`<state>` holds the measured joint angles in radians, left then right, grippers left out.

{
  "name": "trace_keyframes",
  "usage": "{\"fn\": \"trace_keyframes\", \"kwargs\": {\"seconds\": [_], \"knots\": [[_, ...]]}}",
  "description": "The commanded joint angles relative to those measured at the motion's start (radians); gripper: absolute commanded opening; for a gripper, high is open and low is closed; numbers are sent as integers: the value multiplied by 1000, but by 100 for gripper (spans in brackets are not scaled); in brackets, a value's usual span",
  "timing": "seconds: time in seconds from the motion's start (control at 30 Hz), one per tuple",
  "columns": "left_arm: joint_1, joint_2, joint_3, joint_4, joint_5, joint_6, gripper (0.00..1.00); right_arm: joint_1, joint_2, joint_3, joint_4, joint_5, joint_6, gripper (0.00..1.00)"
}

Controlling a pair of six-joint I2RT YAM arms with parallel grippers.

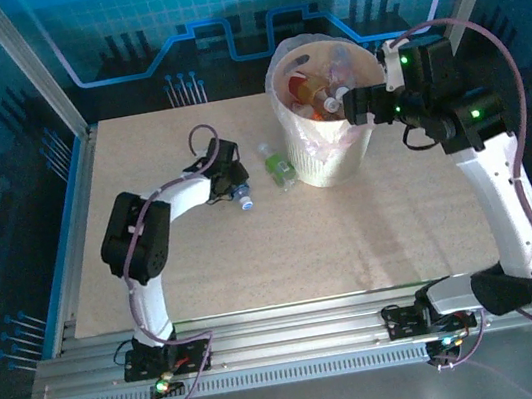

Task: Put the plastic bottles in the bin

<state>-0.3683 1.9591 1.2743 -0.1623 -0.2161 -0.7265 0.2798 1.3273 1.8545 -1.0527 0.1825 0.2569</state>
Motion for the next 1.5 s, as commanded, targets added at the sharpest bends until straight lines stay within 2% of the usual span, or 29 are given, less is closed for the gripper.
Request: {"fn": "trace_keyframes", "kwargs": {"seconds": [0.0, 0.2, 0.4, 0.6, 0.73, 0.93, 1.17, 1.47], "knots": [[8, -144, 17, -35, -11, 94, 43, 16, -51, -40, 34, 23, 37, 100], [4, -312, 114, -71, 93, 173, 43, 27, -131, -125, 50, 57, 76, 100], [-40, -338, 359, -121, 160, 256, 44, 42, -198, -216, 98, 82, 93, 100], [-109, -222, 650, -148, 214, 342, 44, 53, -221, -268, 103, 102, 116, 100], [-139, -121, 789, -104, 253, 408, 44, 60, -244, -314, 117, 107, 141, 100], [-145, 59, 987, -84, 333, 508, 43, 71, -284, -366, 132, 117, 166, 100], [-156, 238, 1196, -75, 348, 683, 41, 77, -307, -398, 142, 115, 182, 100], [-162, 336, 1244, -31, 361, 807, 42, 84, -326, -419, 138, 128, 194, 100]]}}
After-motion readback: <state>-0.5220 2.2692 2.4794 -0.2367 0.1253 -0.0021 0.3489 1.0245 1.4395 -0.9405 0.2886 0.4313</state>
